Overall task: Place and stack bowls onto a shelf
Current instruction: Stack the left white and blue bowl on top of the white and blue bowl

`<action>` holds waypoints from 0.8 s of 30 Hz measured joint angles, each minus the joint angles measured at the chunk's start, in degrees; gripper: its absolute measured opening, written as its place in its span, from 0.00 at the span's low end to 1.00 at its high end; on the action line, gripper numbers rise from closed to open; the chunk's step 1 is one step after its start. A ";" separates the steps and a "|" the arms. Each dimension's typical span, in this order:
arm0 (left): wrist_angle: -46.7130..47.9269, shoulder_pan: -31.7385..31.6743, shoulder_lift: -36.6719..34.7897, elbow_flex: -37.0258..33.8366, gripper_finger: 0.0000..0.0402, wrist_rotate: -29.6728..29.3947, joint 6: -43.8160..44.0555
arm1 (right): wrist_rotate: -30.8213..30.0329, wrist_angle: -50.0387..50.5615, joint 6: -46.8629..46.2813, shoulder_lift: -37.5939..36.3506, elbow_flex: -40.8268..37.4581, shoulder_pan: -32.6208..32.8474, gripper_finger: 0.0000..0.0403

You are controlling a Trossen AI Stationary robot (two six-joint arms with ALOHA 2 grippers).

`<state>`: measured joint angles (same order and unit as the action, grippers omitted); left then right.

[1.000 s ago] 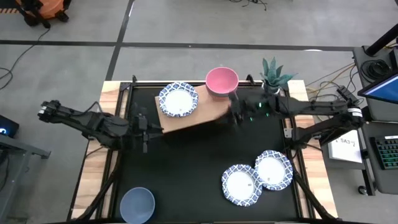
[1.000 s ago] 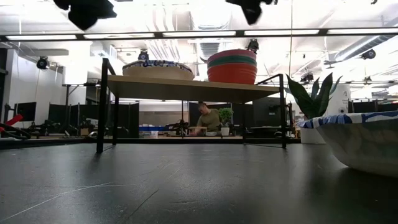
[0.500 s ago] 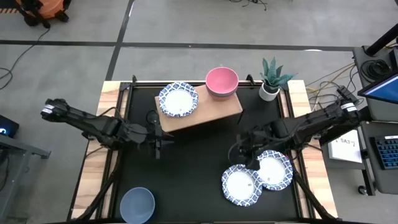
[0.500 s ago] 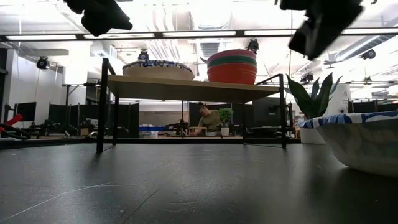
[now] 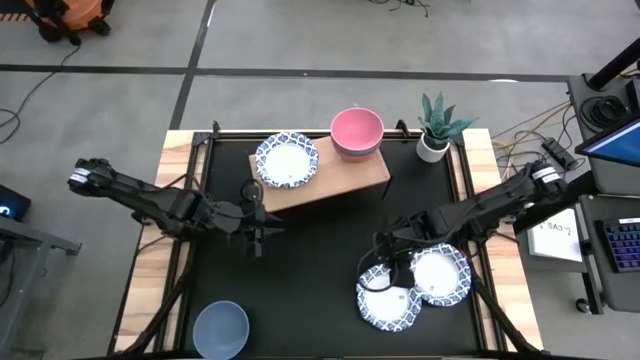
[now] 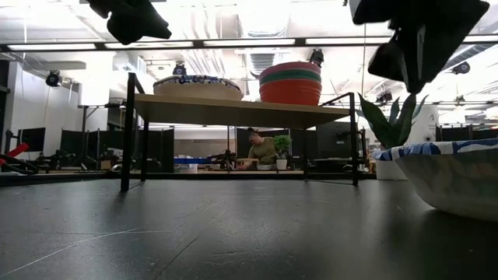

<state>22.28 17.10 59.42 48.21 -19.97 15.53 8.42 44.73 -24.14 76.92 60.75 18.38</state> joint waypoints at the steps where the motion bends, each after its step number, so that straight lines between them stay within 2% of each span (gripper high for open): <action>1: -0.01 0.00 0.00 0.00 0.23 0.00 0.00 | -0.01 0.00 -0.28 0.46 -0.02 0.04 0.24; 8: -0.02 0.00 -0.02 0.00 0.23 0.00 0.00 | 0.11 0.02 -0.05 5.13 -0.08 0.42 0.46; 13: -0.18 0.00 -0.02 0.00 0.23 -0.02 -0.58 | 0.04 1.04 1.03 8.79 -0.08 0.37 0.55; 20: -0.36 0.00 -0.02 0.00 0.23 -0.02 -1.36 | -0.41 2.22 2.26 14.32 -0.13 0.38 0.55; 24: -0.39 0.00 -0.02 0.00 0.23 -0.25 -1.63 | -0.23 2.14 2.70 15.93 -0.13 0.37 0.47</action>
<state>21.89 17.10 59.40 48.21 -20.22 13.90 8.19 46.87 -21.44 92.85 60.62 18.74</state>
